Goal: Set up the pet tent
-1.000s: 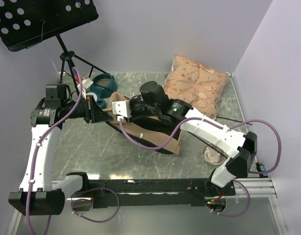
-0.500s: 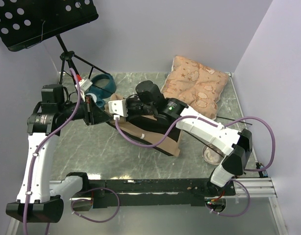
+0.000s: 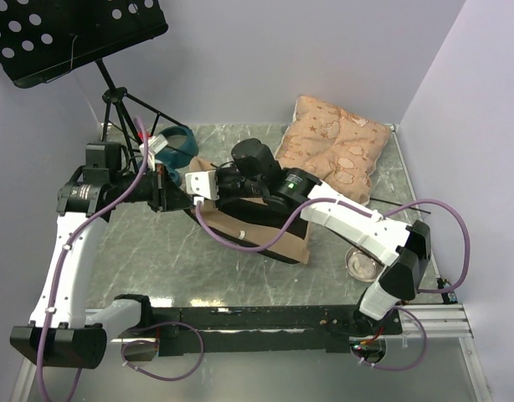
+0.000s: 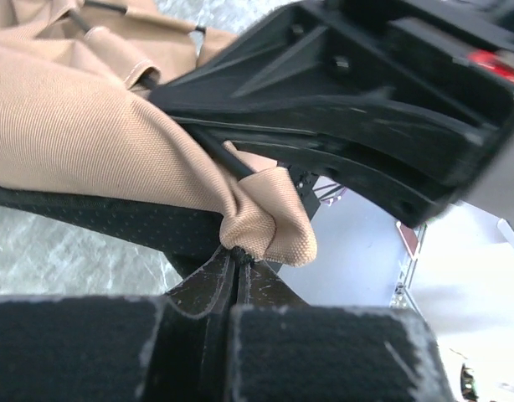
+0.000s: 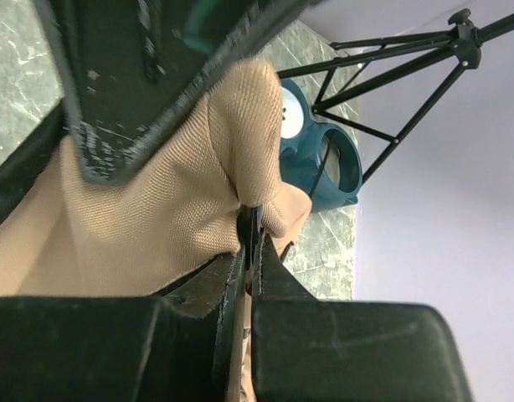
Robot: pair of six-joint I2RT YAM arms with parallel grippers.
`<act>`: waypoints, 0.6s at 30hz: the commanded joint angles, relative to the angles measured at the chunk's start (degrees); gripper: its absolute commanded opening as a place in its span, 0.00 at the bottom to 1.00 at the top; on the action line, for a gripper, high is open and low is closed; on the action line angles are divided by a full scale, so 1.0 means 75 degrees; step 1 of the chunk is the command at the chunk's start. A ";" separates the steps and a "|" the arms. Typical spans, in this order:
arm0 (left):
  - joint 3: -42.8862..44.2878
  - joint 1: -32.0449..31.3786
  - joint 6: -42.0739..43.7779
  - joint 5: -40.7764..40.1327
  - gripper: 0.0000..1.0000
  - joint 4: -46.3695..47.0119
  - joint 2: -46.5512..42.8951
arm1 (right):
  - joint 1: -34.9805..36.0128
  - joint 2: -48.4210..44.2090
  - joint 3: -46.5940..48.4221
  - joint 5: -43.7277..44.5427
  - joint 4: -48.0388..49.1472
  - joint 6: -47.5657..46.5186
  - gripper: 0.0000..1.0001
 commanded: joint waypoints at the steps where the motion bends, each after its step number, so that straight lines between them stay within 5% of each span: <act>1: -0.0008 -0.0036 0.0107 -0.0256 0.01 -0.0204 0.0247 | 0.0023 -0.0463 -0.0135 0.0224 -0.0173 -0.0159 0.00; 18: -0.0734 -0.0130 0.0410 -0.0503 0.01 -0.0098 0.0270 | 0.0222 -0.0393 -0.0135 0.0200 0.0038 -0.0171 0.00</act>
